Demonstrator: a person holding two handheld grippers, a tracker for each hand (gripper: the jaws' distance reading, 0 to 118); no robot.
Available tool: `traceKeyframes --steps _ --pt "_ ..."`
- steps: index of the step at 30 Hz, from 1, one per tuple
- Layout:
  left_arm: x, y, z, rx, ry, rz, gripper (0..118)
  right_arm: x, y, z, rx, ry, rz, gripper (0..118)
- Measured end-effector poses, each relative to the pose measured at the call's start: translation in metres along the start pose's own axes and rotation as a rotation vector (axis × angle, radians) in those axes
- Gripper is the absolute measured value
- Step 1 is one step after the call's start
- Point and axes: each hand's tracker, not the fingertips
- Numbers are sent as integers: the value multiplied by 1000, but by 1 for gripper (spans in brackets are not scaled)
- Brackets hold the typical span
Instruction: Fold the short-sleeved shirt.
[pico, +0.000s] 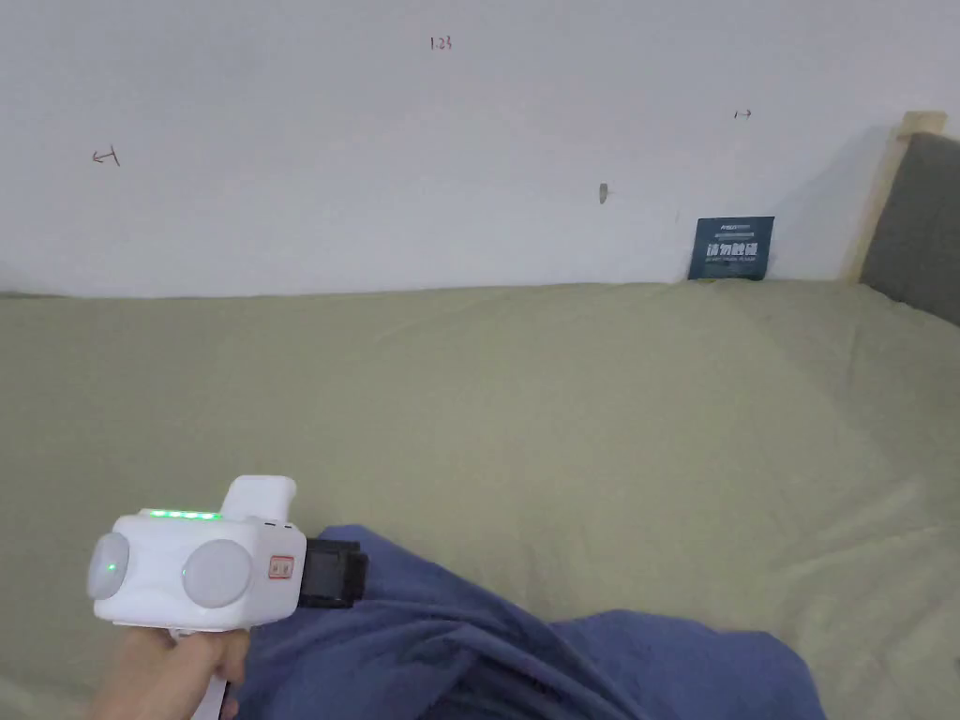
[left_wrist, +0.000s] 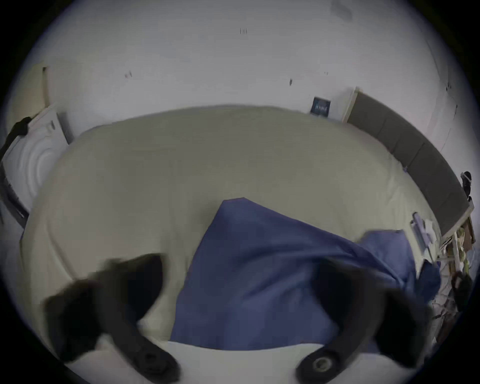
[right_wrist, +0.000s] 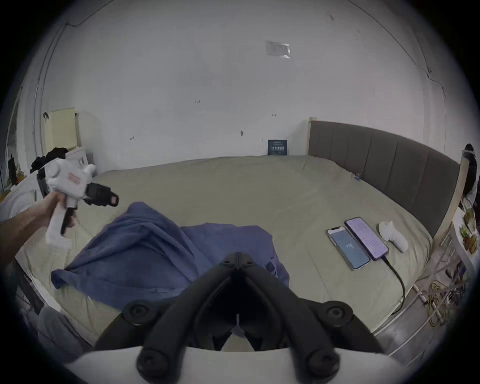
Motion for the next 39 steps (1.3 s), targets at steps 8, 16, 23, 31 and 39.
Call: traceKeyframes --steps 8,16,23,31,39 --pt "15 32 -96 -59 135 -12 116 12 -12 -36 -78 -32 36 2" --pt "22 14 -53 -28 90 -47 0 29 -9 -43 -155 -43 -7 3" --pt "9 -7 -43 -41 50 23 0 66 38 -88 -209 -32 -29 3" --pt "3 -2 -50 -46 49 25 0 87 69 -219 -512 132 -78 117" --pt "-6 -2 -58 -46 23 81 0 73 46 -274 -632 104 19 47"
